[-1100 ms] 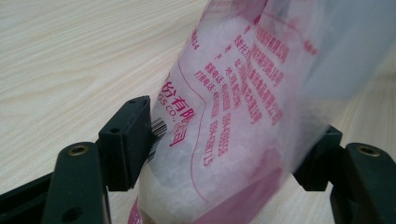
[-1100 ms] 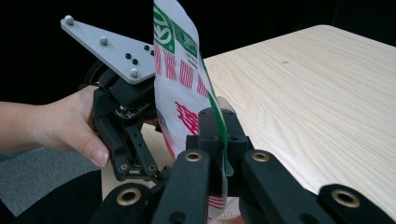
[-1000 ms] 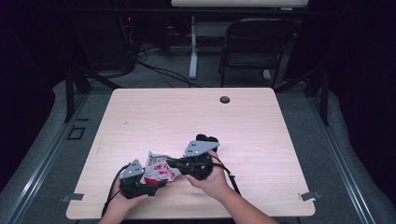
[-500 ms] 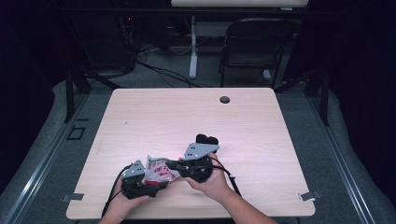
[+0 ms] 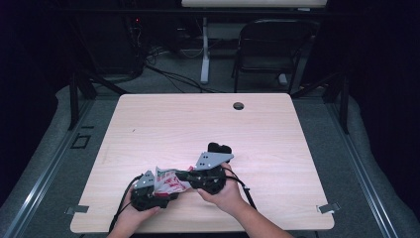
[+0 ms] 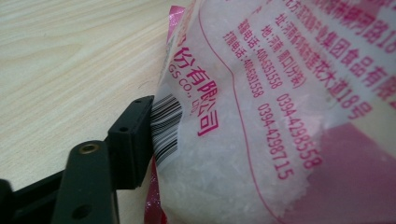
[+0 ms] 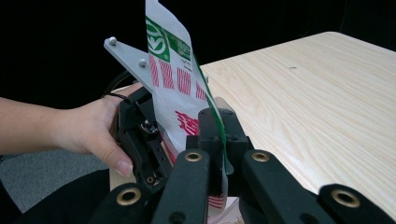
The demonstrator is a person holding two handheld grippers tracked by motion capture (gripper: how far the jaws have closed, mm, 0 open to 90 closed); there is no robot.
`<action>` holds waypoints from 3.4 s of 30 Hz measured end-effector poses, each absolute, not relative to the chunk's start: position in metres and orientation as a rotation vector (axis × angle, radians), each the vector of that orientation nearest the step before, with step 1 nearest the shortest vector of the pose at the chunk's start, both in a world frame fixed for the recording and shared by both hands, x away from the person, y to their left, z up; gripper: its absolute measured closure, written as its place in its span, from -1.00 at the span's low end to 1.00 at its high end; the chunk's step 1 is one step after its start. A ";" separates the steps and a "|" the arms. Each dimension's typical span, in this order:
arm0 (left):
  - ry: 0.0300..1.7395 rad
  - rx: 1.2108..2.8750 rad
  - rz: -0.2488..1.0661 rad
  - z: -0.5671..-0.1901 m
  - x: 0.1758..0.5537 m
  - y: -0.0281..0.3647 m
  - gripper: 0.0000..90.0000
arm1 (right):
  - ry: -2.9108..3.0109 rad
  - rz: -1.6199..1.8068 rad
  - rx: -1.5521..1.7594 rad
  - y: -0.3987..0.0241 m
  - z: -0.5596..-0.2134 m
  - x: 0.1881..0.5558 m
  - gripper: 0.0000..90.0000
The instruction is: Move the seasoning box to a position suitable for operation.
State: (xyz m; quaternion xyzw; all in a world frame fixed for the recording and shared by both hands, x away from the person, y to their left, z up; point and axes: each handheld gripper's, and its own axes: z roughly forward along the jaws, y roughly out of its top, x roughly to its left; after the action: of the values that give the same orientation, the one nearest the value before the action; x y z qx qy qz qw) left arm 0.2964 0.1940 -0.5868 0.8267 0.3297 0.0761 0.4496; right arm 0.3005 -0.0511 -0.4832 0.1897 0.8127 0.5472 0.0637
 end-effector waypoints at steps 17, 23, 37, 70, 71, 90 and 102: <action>0.849 2.067 0.220 -0.578 0.295 0.192 0.11 | 2.438 1.662 0.581 -0.054 -0.483 0.301 1.00; 0.841 2.110 0.289 -0.573 0.292 0.190 0.17 | 2.432 1.651 0.579 -0.055 -0.482 0.302 1.00; 0.800 2.164 0.474 -0.559 0.292 0.181 0.21 | 2.424 1.611 0.581 -0.061 -0.474 0.302 1.00; 0.624 2.255 0.754 -0.546 0.324 0.139 0.27 | 2.323 1.521 0.686 -0.102 -0.475 0.311 1.00; 0.622 2.264 0.762 -0.547 0.324 0.140 0.27 | 2.324 1.519 0.690 -0.102 -0.476 0.311 1.00; 0.549 2.313 0.970 -0.550 0.319 0.141 0.30 | 2.372 1.459 0.706 -0.098 -0.489 0.310 0.96; 0.500 2.305 1.050 -0.548 0.318 0.138 0.31 | 2.356 1.454 0.718 -0.103 -0.489 0.304 0.95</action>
State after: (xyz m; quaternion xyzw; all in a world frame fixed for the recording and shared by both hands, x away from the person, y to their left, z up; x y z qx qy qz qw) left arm 0.3184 0.1381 -0.5477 0.8580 0.1860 0.3910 0.2763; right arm 0.3036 -0.1026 -0.4892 0.2487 0.8156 0.5033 0.1405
